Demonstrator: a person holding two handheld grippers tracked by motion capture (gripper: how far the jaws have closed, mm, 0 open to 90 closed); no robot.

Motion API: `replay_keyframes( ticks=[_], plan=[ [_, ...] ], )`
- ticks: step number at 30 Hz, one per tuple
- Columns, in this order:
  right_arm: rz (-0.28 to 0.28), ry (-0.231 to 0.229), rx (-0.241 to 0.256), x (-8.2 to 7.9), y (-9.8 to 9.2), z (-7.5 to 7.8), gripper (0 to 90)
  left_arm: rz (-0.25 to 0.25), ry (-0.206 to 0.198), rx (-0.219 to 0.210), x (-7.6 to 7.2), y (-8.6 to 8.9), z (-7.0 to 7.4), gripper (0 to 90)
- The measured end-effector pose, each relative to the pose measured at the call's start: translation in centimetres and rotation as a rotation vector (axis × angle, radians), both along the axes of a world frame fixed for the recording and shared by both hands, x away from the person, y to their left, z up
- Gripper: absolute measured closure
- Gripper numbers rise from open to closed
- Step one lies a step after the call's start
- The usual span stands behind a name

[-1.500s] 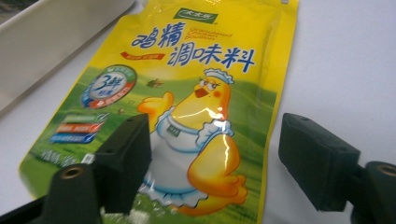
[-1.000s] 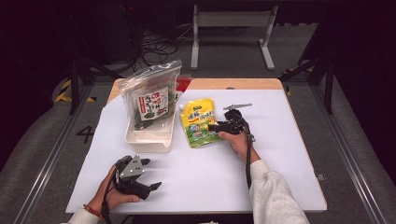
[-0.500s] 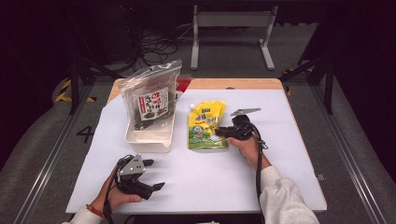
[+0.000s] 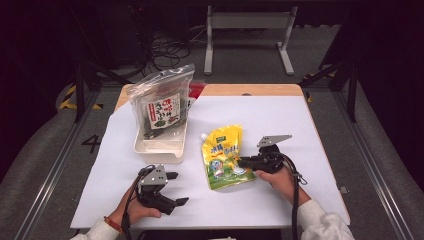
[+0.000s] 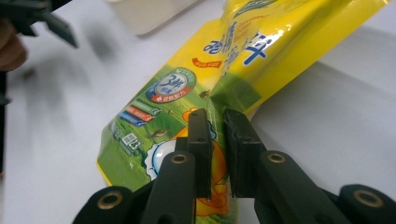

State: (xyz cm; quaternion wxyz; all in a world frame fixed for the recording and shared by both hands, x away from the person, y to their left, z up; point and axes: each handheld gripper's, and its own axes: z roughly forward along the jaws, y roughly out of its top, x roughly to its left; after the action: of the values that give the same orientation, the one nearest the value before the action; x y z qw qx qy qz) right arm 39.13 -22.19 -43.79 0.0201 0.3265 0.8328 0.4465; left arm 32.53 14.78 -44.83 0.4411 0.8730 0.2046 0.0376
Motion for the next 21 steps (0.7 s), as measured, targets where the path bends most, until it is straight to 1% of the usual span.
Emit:
replay_keyframes(
  ticks=[2, 4, 6, 7, 8, 9, 10, 11, 13, 14, 15, 16, 17, 18, 19, 20, 21],
  plan=[
    [0.017, 0.002, 0.004, -0.8, -0.1, 0.0, 81.0, -0.006, 0.018, -0.006, 0.2, -0.6, -0.1, 11.7],
    [0.039, 0.004, 0.001, -1.8, 0.0, -0.2, 81.1, -0.001, 0.045, 0.008, 0.4, -1.4, -0.3, 11.5],
    [0.050, 0.001, -0.008, -2.6, 0.0, -0.4, 81.2, -0.009, 0.080, 0.012, 0.7, -2.2, -0.6, 11.3],
    [0.054, -0.003, -0.011, -2.9, 0.0, -0.5, 81.3, -0.012, 0.088, 0.016, 0.9, -2.6, -0.8, 10.9],
    [0.049, -0.003, -0.006, -3.1, -0.2, -0.6, 81.4, -0.012, 0.088, 0.016, 0.9, -2.6, -0.8, 10.6],
    [0.049, -0.002, 0.008, -3.3, -0.4, -0.8, 81.6, -0.015, 0.102, 0.016, 1.1, -3.0, -0.9, 10.6],
    [0.067, 0.002, 0.010, -3.4, -0.4, -1.0, 81.7, -0.015, 0.116, 0.019, 1.5, -3.6, -1.2, 10.4],
    [0.067, 0.002, 0.010, -3.4, -0.4, -1.0, 81.7, -0.015, 0.116, 0.019, 1.5, -3.6, -1.2, 10.2],
    [0.072, -0.014, 0.011, -3.7, -0.4, -1.1, 81.7, -0.021, 0.137, 0.026, 1.9, -4.3, -1.4, 10.0],
    [0.084, -0.036, -0.004, -3.8, -0.3, -1.0, 81.7, -0.022, 0.139, 0.028, 2.1, -4.5, -1.5, 9.4],
    [0.090, -0.044, -0.003, -3.9, -0.3, -1.0, 81.7, -0.013, 0.148, 0.036, 2.3, -4.8, -1.7, 9.1],
    [0.097, -0.047, 0.003, -4.0, -0.2, -1.1, 81.8, -0.004, 0.154, 0.034, 2.5, -5.1, -1.9, 9.1],
    [0.099, -0.054, 0.012, -4.1, -0.3, -1.3, 81.8, -0.007, 0.157, 0.027, 2.6, -5.2, -1.9, 8.0],
    [0.102, -0.056, 0.022, -4.2, -0.4, -1.4, 81.8, -0.001, 0.167, 0.019, 2.7, -5.3, -1.9, 7.4],
    [0.103, -0.060, 0.028, -4.2, -0.5, -1.5, 81.9, 0.009, 0.167, 0.019, 2.9, -5.4, -1.9, 7.6],
    [0.105, -0.070, 0.033, -4.3, -0.5, -1.5, 81.9, 0.012, 0.166, 0.013, 3.0, -5.5, -1.9, 7.8],
    [0.110, -0.077, 0.033, -4.4, -0.5, -1.6, 82.0, 0.016, 0.174, 0.002, 3.1, -5.6, -1.9, 7.2]
  ],
)
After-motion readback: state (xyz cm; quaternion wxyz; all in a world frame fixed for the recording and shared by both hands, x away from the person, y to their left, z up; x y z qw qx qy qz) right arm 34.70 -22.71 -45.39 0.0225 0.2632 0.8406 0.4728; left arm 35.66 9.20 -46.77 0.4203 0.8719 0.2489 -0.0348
